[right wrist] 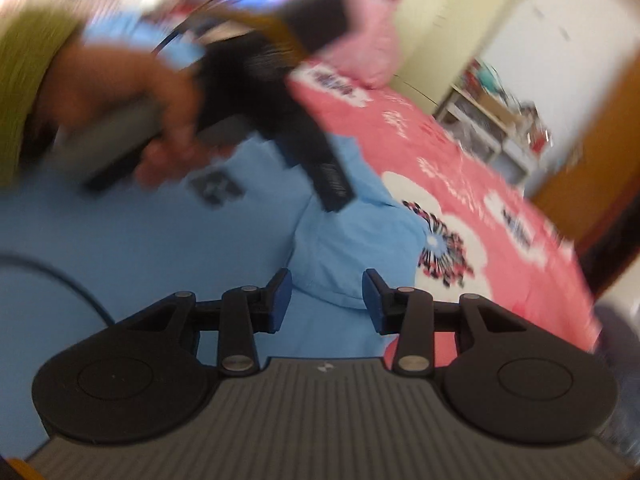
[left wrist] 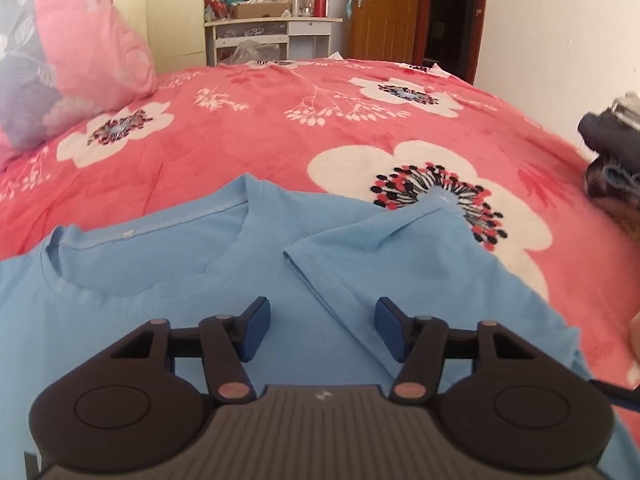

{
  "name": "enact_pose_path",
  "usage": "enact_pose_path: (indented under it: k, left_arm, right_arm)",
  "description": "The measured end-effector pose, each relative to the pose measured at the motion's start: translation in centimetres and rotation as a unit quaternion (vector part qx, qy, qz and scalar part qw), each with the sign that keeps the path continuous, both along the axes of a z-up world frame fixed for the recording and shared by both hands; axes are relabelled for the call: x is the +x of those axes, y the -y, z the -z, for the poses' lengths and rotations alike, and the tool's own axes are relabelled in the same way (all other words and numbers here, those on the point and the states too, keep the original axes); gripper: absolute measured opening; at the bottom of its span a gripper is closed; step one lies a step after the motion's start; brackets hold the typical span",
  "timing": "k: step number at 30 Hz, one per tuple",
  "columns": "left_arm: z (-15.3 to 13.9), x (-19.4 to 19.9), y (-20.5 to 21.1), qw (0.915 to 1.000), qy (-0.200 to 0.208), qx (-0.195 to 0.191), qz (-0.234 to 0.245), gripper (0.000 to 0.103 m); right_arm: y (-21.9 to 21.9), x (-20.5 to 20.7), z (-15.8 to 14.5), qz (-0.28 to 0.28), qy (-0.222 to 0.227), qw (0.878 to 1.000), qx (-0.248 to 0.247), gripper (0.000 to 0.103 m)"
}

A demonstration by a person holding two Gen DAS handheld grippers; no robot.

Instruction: Fold clothes

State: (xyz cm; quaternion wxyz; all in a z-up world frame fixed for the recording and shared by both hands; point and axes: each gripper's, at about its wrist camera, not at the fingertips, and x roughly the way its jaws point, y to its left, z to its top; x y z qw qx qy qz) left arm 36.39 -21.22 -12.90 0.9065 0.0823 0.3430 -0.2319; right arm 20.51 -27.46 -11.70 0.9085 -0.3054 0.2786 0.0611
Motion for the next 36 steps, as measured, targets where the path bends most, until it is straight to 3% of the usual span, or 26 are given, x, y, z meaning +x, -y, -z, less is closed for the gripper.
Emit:
enact_pose_path:
  k: [2,3,4,5,7,10,15,17,18,19,20,22,26,28,31,32,36]
  left_arm:
    - [0.1,-0.1,0.2,1.0,0.008,0.001,0.003,0.054]
    - [0.2,-0.1,0.2,0.9999,0.011,0.002,0.005,0.051]
    - [0.1,-0.1,0.2,0.9999,0.013,0.002,0.006,0.045]
    - [0.0,-0.1,0.2,0.9999,0.014,0.002,0.006,0.041]
    - [-0.2,0.0,0.0,0.9999,0.013,-0.001,0.004,0.029]
    - [-0.3,0.2,-0.4,0.9999,0.011,-0.001,-0.003,0.028]
    - [-0.3,0.0,-0.7,0.9996,0.015,0.025,-0.007,0.028]
    - [-0.7,-0.4,-1.0,0.9995,0.004,0.031,0.0,0.029]
    - [-0.9,-0.7,-1.3,0.9995,-0.008,0.029,0.005,0.037]
    - [-1.2,-1.0,-1.7,0.9994,-0.025,0.019,0.012,0.047]
    - [-1.4,-1.4,-2.1,0.9989,-0.044,0.006,0.017,0.049]
    - [-1.7,-2.3,-2.8,0.9955,-0.085,-0.029,0.032,0.049]
    - [-1.9,-4.4,-2.5,0.9847,-0.138,-0.077,0.073,0.049]
    - [-1.6,-5.6,-1.2,0.9852,-0.131,-0.061,0.092,0.05]
    - [-1.2,-7.2,1.0,0.9909,-0.085,-0.012,0.103,0.05]
    - [-1.1,-7.6,1.6,0.992,-0.069,0.001,0.106,0.047]
    - [-1.0,-8.5,2.6,0.9942,-0.024,0.031,0.1,0.006]
  right_arm:
    - [-0.2,1.0,0.6,0.007,-0.004,1.0,-0.009,0.036]
    - [-0.2,1.5,0.9,0.013,-0.006,1.0,-0.011,0.028]
    - [-0.1,2.0,1.0,0.023,-0.006,1.0,-0.009,0.005]
    - [0.0,2.2,0.8,0.035,0.002,0.999,-0.004,0.0]
    - [-0.1,2.1,-0.2,0.053,0.034,0.998,0.009,0.0]
    - [-1.5,0.4,-1.7,0.033,0.078,0.996,0.009,0.0]
    - [-2.9,-0.1,0.5,0.007,0.031,0.999,0.014,0.0]
    - [-2.8,-0.2,1.0,0.011,0.031,0.999,0.01,0.0]
    - [-2.7,-0.4,0.8,0.012,0.041,0.999,0.005,0.0]
    - [-2.4,-0.6,0.4,0.013,0.05,0.999,0.005,0.0]
    - [-2.0,-0.9,0.0,0.017,0.059,0.998,0.006,0.0]
    - [-1.0,-1.3,-0.7,0.034,0.076,0.996,0.012,0.0]
    - [2.1,-0.8,-1.0,0.1,0.053,0.993,0.039,0.001]
    - [2.7,-0.5,-0.9,0.109,0.034,0.992,0.049,0.001]
    - [2.9,-0.5,-0.3,0.106,0.011,0.993,0.058,0.001]
    - [2.8,-0.6,0.1,0.107,0.006,0.993,0.057,0.001]
    - [2.8,-0.8,1.3,0.12,-0.005,0.992,0.05,0.001]
